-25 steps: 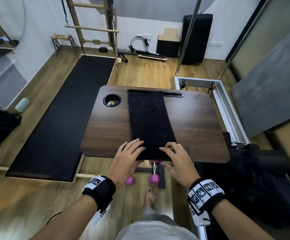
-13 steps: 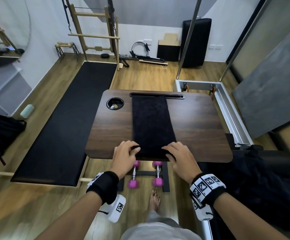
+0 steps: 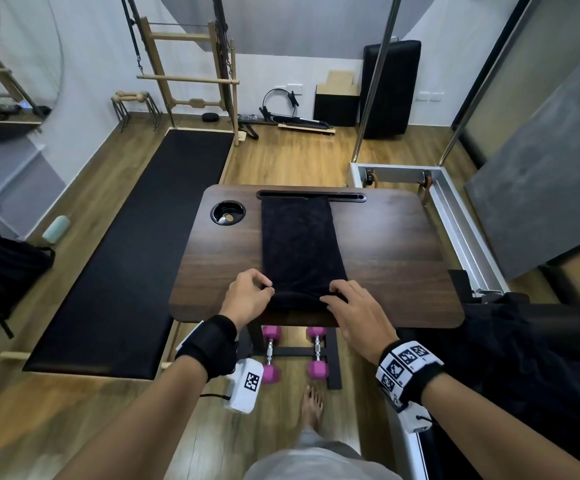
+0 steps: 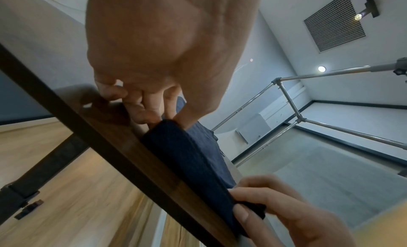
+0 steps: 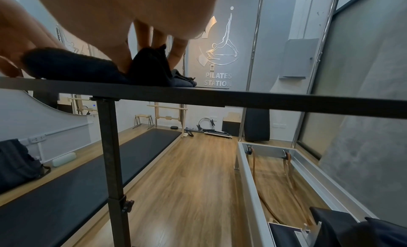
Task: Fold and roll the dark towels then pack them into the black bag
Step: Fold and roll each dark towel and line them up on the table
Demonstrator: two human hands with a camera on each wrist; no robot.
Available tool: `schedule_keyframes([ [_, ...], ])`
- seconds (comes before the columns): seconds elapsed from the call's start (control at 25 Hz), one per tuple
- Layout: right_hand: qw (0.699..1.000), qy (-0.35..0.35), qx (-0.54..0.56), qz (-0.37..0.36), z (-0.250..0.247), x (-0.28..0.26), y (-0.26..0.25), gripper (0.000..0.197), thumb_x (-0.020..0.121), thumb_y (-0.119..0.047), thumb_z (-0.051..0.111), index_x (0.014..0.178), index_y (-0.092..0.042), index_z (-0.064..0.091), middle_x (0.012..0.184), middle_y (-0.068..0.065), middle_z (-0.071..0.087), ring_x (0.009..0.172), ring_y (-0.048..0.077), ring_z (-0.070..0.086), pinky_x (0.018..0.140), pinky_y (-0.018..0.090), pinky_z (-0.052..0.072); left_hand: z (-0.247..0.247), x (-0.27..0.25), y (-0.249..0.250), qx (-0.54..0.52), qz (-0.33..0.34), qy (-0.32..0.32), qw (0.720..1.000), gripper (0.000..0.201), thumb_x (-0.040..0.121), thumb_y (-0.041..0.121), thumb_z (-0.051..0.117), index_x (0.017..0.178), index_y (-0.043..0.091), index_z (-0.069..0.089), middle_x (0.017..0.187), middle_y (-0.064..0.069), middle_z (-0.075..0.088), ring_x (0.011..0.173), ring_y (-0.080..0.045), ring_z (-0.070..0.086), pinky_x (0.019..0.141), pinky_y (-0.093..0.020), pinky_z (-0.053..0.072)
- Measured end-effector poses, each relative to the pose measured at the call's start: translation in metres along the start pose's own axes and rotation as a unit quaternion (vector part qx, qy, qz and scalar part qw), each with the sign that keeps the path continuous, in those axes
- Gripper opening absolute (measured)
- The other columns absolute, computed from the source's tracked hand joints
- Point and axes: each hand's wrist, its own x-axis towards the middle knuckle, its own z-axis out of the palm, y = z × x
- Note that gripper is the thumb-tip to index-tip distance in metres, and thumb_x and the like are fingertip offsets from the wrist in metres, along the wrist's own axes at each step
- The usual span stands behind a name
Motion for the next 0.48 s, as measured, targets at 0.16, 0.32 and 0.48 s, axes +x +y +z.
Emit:
schedule_keyframes([
  [0.16,1.000,-0.019,-0.017,-0.014,-0.003,0.015,-0.004,0.025,0.088,-0.008,0.073,0.111,-0.016,0.076,0.110,-0.002,0.070,0.107,0.022,0.061,0.088,0.036,0.049,0.001,-0.001,0.003,-0.006,0.003,0.000,1.000,0.006,0.096,0.025,0.073,0.094,0.023,0.068,0.092,0.002,0.072,0.097,-0.021,0.069,0.091,-0.040,0.057],
  [0.32,0.988,-0.130,0.031,0.081,-0.014,0.048,0.004,0.025,0.094,-0.006,0.063,0.108,-0.024,0.072,0.103,-0.008,0.068,0.103,0.015,0.056,0.096,0.033,0.040,0.007,-0.023,-0.003,0.120,0.212,0.110,0.964,0.029,0.103,0.042,0.063,0.126,0.025,0.056,0.104,0.010,0.060,0.100,-0.013,0.059,0.081,-0.034,0.048],
  [0.48,0.973,-0.192,0.047,0.119,-0.017,0.069,0.007,0.030,0.086,0.000,0.060,0.101,-0.025,0.069,0.088,-0.012,0.054,0.096,0.015,0.053,0.092,0.032,0.034,0.009,-0.028,-0.008,0.259,0.404,0.050,0.876,0.051,0.097,0.064,0.060,0.134,0.028,0.060,0.127,0.010,0.056,0.118,-0.010,0.050,0.093,-0.033,0.040],
])
